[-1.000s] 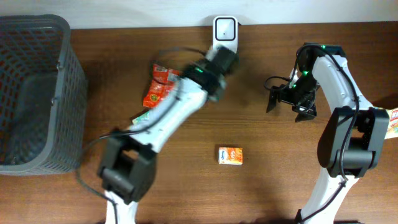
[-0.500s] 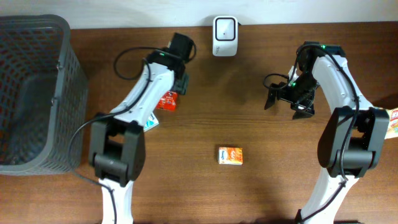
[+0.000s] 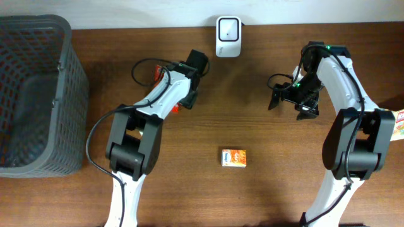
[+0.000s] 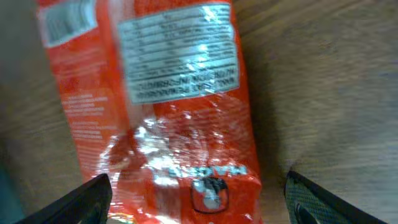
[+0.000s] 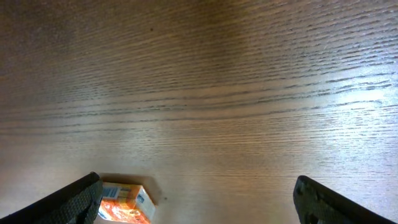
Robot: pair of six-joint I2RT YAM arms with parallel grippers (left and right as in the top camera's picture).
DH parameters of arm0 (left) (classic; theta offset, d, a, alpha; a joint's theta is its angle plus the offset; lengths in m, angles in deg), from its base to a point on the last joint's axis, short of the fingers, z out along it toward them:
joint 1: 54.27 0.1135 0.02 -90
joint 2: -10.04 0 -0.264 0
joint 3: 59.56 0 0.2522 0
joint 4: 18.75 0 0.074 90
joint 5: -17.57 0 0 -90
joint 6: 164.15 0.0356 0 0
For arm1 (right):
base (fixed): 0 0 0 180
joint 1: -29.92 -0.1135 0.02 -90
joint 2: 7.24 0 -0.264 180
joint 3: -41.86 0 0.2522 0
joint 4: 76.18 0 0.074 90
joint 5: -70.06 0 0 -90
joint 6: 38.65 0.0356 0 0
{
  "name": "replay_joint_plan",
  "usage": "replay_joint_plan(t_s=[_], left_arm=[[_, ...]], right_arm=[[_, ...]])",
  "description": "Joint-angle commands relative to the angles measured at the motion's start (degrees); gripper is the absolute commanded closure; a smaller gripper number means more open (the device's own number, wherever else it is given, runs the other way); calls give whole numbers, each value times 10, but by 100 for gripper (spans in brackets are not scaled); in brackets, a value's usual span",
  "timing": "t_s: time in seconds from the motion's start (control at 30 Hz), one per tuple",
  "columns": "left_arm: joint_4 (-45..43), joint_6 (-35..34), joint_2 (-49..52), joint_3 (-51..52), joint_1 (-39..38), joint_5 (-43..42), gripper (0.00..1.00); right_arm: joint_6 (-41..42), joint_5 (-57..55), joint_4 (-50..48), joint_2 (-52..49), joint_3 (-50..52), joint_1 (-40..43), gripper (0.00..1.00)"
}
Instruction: Scan the item barcode
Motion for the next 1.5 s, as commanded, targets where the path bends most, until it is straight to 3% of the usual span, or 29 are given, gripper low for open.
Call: replay_joint_plan(t_s=[0.0, 0.13, 0.27, 0.43, 0.63, 0.8, 0.83, 1.0, 1.17, 1.47], left_arm=[[3, 10, 25, 12, 5, 45, 14], [1, 10, 25, 14, 10, 26, 16], [0, 10, 25, 16, 28, -58, 16], [-8, 10, 25, 16, 52, -115, 30], [-8, 10, 25, 16, 61, -151, 57], [-7, 10, 25, 14, 60, -244, 97], [-1, 10, 25, 8, 61, -269, 100], [52, 10, 22, -60, 61, -385, 100], [87, 10, 17, -143, 61, -583, 100], [87, 10, 60, -133, 61, -840, 100]], right_arm=[[0, 6, 0, 6, -7, -1, 2], [0, 6, 0, 6, -7, -1, 2], [0, 6, 1, 6, -7, -1, 2], [0, 6, 3, 6, -7, -1, 1], [0, 6, 3, 6, -7, -1, 2], [0, 6, 3, 6, -7, -1, 2], [0, 6, 3, 6, -7, -1, 2], [0, 6, 3, 6, -7, -1, 2], [0, 6, 3, 6, -7, -1, 1], [0, 6, 3, 6, -7, -1, 2]])
